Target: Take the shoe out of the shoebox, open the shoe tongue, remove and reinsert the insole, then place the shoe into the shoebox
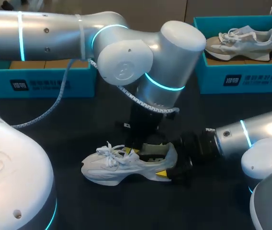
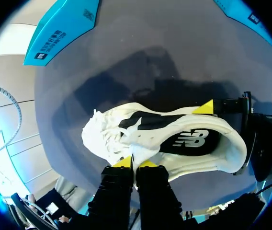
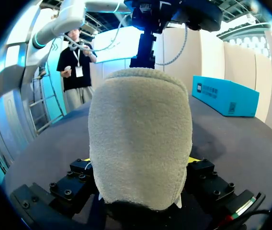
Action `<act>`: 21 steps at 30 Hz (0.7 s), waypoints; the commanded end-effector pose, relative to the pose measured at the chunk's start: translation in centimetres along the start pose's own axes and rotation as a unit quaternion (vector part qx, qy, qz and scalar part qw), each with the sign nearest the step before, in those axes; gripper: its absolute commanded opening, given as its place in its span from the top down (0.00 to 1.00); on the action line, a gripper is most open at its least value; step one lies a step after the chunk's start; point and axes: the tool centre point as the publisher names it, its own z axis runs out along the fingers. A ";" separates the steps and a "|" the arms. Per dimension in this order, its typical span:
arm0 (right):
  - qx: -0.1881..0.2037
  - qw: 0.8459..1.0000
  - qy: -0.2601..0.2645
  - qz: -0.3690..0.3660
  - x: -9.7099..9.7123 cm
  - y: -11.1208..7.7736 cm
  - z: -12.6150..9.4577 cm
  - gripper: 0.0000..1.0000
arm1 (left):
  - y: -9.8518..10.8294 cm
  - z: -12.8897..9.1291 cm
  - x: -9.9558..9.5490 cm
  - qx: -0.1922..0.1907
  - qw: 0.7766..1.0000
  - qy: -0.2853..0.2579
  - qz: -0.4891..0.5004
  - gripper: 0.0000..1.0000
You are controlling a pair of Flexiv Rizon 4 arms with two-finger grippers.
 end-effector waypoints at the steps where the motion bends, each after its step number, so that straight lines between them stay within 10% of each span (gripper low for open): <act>1: 0.003 1.000 0.000 0.000 0.1 0.1 0.1 1.00 | 0.2 -0.6 -1.9 0.003 0.999 0.041 -0.005 1.00; 21: 0.003 1.000 0.000 0.000 0.1 0.1 0.1 1.00 | -0.7 1.2 -10.2 -0.029 0.969 0.247 -0.018 1.00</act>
